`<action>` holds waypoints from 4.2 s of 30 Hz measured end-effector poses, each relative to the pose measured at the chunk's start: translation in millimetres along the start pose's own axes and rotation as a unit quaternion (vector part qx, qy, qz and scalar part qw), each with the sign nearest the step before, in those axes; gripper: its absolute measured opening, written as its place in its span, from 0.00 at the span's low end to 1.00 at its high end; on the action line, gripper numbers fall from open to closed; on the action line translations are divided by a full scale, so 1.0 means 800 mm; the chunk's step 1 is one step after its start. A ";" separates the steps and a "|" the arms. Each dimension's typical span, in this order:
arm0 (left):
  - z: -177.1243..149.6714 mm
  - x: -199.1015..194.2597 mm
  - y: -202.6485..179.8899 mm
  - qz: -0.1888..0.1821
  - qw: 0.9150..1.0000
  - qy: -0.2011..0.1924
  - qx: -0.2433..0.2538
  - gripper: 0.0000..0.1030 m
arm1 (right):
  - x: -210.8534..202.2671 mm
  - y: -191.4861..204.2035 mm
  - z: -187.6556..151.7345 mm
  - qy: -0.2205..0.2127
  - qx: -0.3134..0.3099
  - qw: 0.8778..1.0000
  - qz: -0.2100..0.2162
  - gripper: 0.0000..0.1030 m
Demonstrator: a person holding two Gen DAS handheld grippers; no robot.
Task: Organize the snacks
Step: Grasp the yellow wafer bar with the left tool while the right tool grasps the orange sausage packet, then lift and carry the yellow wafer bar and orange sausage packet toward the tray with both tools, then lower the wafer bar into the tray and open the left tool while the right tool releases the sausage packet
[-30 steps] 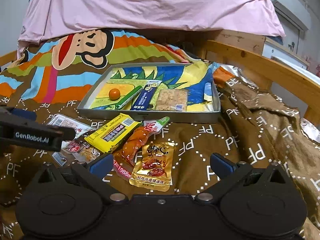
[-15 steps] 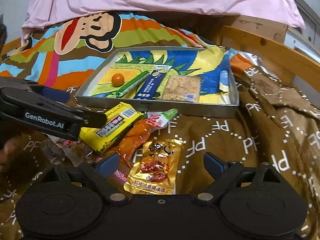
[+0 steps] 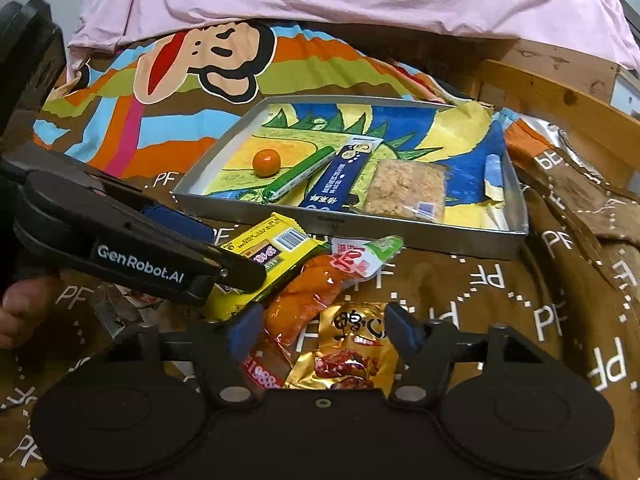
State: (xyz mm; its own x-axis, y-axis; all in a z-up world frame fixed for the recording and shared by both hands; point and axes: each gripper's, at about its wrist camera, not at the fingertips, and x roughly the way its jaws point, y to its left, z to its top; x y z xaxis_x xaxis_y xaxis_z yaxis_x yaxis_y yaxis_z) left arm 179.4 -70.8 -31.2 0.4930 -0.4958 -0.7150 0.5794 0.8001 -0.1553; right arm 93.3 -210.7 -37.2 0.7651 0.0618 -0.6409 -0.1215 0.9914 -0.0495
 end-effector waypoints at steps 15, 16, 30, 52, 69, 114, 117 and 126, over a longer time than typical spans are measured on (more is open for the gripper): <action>0.006 0.010 0.016 -0.022 0.999 0.024 -0.033 0.49 | 0.028 0.010 0.013 0.032 -0.001 0.999 0.014 0.35; 0.006 0.009 0.016 -0.023 0.999 0.025 -0.031 0.47 | 0.026 0.012 0.017 0.039 -0.007 0.999 0.008 0.30; 0.009 0.021 0.032 -0.046 0.995 0.040 -0.076 0.48 | 0.032 -0.047 0.021 0.027 0.162 0.985 0.057 0.34; 0.005 -0.002 0.014 0.002 0.998 0.006 -0.058 0.31 | 0.061 -0.060 0.017 0.046 0.249 0.963 0.091 0.34; -0.001 -0.011 0.001 -0.017 0.998 0.016 -0.051 0.16 | 0.041 -0.053 0.027 0.049 0.224 0.971 0.064 0.30; 0.061 -0.053 0.105 0.079 0.971 -0.156 -0.164 0.11 | 0.031 -0.065 0.108 -0.108 0.251 0.957 0.094 0.28; 0.065 -0.042 0.125 0.082 0.967 -0.165 -0.173 0.11 | 0.052 -0.058 0.120 -0.109 0.240 0.960 0.090 0.28; 0.055 0.011 0.143 0.086 0.970 -0.151 -0.168 0.11 | 0.099 -0.069 0.133 -0.113 0.245 0.962 0.047 0.28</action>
State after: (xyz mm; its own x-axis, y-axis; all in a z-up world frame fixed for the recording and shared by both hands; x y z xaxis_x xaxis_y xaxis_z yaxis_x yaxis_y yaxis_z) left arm 278.2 1.7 -25.1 0.7615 -0.3801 -0.5250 0.2514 0.9198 -0.3014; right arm 227.5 -248.1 -3.8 0.8902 0.1231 -0.4385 0.0727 0.9120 0.4036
